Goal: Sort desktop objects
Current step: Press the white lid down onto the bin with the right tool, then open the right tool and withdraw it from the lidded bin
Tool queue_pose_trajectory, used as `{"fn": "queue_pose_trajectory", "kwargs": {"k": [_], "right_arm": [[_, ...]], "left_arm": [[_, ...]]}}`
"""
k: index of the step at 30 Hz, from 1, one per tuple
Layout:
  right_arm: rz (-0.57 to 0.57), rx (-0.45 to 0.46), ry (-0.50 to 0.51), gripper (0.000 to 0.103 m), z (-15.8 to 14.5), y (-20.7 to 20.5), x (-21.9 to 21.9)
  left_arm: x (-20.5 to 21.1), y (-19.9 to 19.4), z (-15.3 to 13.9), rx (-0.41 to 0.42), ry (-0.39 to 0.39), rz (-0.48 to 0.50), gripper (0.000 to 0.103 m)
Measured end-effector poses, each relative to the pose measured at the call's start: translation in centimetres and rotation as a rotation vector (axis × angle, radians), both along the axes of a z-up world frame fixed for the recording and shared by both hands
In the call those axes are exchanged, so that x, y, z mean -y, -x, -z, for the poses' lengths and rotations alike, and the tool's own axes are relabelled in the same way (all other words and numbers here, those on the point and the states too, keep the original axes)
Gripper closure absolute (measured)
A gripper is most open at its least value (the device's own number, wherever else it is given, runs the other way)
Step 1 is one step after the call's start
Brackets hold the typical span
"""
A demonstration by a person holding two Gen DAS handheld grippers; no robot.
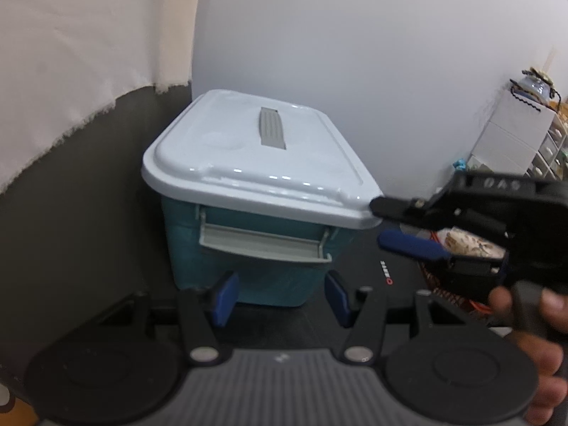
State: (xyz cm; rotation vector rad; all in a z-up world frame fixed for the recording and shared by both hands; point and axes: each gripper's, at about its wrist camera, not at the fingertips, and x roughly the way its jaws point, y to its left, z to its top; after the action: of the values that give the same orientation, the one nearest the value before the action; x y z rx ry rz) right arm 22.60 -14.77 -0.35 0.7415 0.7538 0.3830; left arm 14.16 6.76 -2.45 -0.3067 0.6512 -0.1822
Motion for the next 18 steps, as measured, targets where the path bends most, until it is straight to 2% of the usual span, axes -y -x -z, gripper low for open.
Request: {"fn": "queue_pose_trajectory", "kwargs": {"k": [12, 17, 18], "right_arm": [[0.004, -0.008, 0.020, 0.068, 0.1, 0.5, 0.8], [-0.008, 0.012, 0.082, 0.067, 0.2, 2.0, 1.7], [-0.015, 0.016, 0.101, 0.063, 0.2, 2.3, 1.8]], "left_arm": [[0.4, -0.5, -0.3, -0.004, -0.011, 0.005, 0.046], [0.9, -0.8, 0.2, -0.009, -0.026, 0.019, 0.046], [1.0, -0.8, 0.3, -0.010, -0.030, 0.021, 0.046]]}}
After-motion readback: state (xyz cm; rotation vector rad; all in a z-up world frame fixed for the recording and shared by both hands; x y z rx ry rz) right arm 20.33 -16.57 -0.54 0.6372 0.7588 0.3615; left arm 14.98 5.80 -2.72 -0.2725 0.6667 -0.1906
